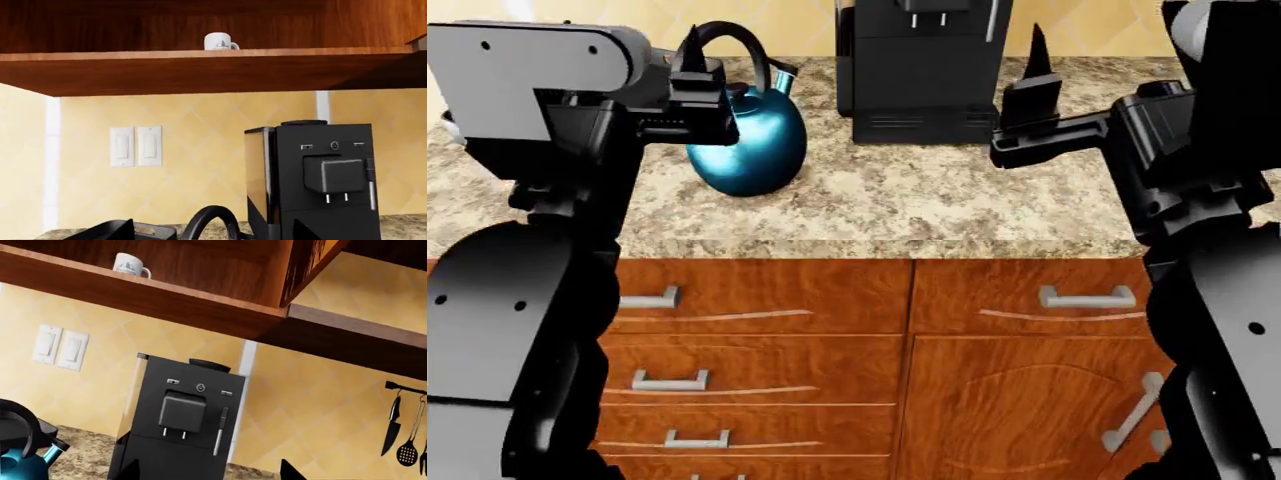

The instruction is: Pick the kettle from the counter and place it on the tray. Then pick the mug from the cabinet and place it on the tray. Then close the cabinet doors.

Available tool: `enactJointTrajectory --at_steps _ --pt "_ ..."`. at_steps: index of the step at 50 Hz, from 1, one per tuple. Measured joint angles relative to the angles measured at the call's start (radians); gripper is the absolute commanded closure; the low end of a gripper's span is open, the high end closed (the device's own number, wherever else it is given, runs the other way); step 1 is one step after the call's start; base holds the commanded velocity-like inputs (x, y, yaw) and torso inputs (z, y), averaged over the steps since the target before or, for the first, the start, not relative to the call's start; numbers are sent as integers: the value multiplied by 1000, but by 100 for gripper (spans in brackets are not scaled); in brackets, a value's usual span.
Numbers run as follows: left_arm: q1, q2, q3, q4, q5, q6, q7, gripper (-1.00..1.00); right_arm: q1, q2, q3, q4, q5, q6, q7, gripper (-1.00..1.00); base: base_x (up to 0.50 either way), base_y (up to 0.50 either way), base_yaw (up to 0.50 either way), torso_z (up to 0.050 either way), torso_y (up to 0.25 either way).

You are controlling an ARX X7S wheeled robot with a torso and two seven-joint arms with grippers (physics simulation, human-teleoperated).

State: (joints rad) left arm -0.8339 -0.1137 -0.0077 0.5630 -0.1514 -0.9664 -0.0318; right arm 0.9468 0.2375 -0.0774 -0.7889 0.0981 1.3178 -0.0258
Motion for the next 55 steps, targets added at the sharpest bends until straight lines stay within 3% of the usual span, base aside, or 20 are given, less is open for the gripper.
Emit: enactJointTrajectory --at_steps 19,42,55 --pt "-120 -36 2 -34 -1 -58 -23 -100 114 37 3 6 -1 50 2 -100 0 0 0 1 0" --pt "-135 -56 8 -45 -19 -81 -27 -100 112 46 14 12 0 36 12 -100 0 0 0 50 0" --pt "-142 -63 17 -40 -30 -91 -30 -100 106 49 17 18 1 31 16 -100 0 461 0 50 0"
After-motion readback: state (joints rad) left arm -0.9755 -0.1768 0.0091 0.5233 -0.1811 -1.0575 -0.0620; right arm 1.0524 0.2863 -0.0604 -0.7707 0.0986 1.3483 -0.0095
